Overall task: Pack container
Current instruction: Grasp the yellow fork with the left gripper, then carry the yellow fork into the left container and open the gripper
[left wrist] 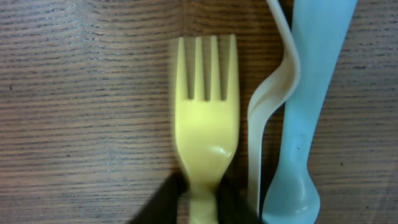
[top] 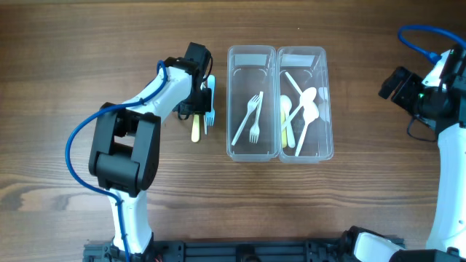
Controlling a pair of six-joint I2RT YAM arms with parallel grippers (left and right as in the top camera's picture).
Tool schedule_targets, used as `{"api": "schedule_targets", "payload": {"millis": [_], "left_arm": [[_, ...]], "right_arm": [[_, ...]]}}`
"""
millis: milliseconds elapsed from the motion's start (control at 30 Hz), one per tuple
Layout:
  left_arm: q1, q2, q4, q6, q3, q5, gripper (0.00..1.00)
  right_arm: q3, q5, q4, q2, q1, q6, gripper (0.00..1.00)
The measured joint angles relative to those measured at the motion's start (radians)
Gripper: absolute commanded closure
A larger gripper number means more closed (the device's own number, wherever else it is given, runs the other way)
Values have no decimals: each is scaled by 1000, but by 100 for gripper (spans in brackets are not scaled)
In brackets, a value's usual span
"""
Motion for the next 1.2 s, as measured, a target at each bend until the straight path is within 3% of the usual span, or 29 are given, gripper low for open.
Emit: {"api": "schedule_targets", "payload": {"millis": [67, 267, 433, 600, 767, 967, 1067, 1200], "left_arm": [[0, 0, 0, 8, 0, 1, 96], [0, 0, -9, 16, 3, 1, 96], [0, -18, -143, 28, 45, -7, 96], [-12, -222, -214, 31, 162, 8, 96], [-171, -429, -169, -40, 199, 39, 96], [-314, -283, -30, -137, 199, 51, 96], [-333, -147, 2, -163, 197, 51, 83], [-332, -70, 12, -180, 189, 50, 54]], "right_arm": [[0, 0, 0, 0, 0, 0, 0], [0, 0, 0, 0, 0, 0, 0], [0, 0, 0, 0, 0, 0, 0], [0, 0, 0, 0, 0, 0, 0], [0, 0, 0, 0, 0, 0, 0], [0, 0, 0, 0, 0, 0, 0], [0, 0, 0, 0, 0, 0, 0], [0, 0, 0, 0, 0, 0, 0]]}}
